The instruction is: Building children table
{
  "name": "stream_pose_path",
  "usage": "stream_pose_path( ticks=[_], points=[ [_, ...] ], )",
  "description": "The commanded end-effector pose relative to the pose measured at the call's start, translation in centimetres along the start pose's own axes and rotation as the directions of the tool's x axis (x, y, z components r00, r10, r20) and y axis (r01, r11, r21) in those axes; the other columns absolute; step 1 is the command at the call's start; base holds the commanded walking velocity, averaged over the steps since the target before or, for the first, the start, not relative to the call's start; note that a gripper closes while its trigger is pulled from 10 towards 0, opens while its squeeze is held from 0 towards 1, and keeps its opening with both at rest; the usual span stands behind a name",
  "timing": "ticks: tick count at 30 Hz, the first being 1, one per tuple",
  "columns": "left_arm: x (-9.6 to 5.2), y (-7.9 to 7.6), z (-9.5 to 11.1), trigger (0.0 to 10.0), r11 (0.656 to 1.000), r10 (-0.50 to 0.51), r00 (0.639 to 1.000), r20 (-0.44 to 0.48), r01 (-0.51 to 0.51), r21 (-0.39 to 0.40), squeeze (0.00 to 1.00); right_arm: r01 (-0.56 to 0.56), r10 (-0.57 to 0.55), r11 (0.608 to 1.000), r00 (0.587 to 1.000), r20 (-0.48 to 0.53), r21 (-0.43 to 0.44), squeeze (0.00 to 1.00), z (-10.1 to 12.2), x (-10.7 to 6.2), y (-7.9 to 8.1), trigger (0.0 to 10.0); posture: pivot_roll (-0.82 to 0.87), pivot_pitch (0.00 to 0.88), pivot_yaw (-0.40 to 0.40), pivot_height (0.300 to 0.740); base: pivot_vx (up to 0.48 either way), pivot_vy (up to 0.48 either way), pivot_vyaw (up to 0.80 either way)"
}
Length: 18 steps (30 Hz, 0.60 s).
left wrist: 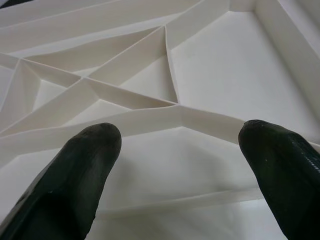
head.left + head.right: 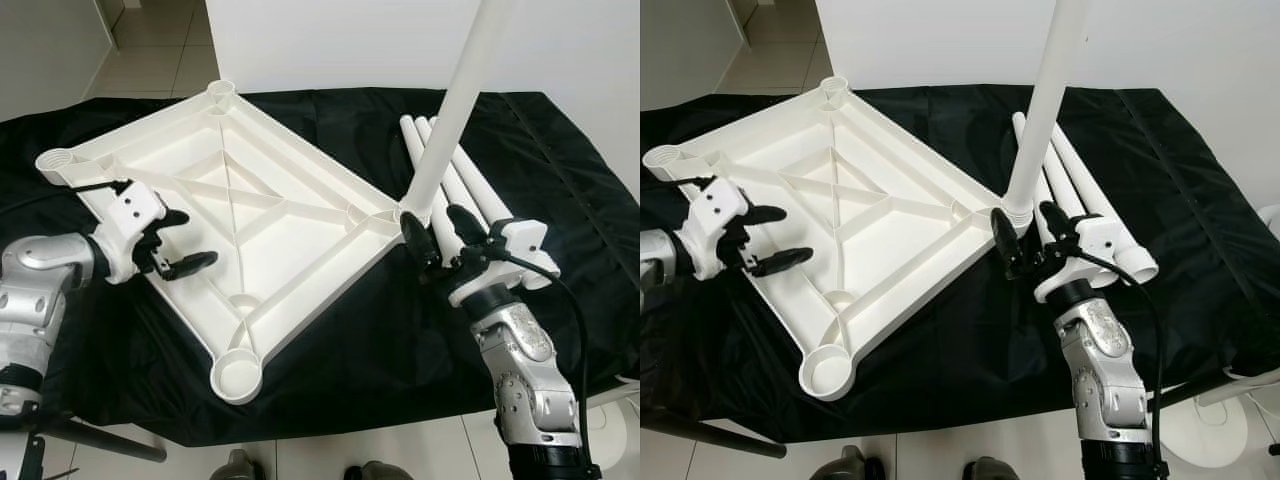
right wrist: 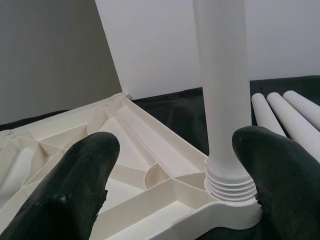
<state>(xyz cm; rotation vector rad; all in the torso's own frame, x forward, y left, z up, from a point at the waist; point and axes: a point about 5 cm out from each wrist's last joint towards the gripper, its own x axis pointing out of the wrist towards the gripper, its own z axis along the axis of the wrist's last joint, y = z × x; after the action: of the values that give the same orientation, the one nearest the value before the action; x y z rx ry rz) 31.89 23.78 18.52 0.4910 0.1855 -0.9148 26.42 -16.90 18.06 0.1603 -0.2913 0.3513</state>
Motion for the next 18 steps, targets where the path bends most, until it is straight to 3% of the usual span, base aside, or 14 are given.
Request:
stream_pose_path(
  ticks=[1, 9, 13, 18],
  points=[
    [-0.6, -0.4, -0.2, 10.0, 0.995, -0.099, 0.995, 0.003, 0.099, -0.023, 0.00, 0.006, -0.006, 1.000, 1.000, -0.006, -0.015, 0.00, -0.1, -0.2, -0.2, 10.0, -0.09, 0.078, 0.024, 0.740, 0.000, 0.000, 0.00],
    [-0.6, -1.9, -0.5, 10.0, 0.977, -0.212, 0.977, -0.007, 0.212, -0.036, 0.00, -0.001, 0.001, 1.000, 1.000, -0.011, -0.016, 0.00, -0.2, -0.2, -0.2, 10.0, -0.08, 0.075, 0.018, 0.740, 0.000, 0.000, 0.00],
    [-0.2, -4.2, -1.5, 10.0, 0.946, -0.325, 0.943, -0.068, 0.325, -0.008, 0.00, -0.009, 0.009, 1.000, 1.000, -0.014, -0.017, 0.00, -0.2, -0.2, -0.2, 10.0, -0.07, 0.068, 0.009, 0.740, 0.000, 0.000, 0.00],
    [0.6, -5.0, -2.2, 10.0, 0.936, -0.342, 0.932, -0.119, 0.349, 0.042, 0.00, -0.022, 0.022, 1.000, 1.000, -0.016, -0.018, 0.00, -0.2, 0.0, -0.1, 10.0, -0.07, 0.064, 0.005, 0.740, 0.000, 0.000, 0.00]
  ],
)
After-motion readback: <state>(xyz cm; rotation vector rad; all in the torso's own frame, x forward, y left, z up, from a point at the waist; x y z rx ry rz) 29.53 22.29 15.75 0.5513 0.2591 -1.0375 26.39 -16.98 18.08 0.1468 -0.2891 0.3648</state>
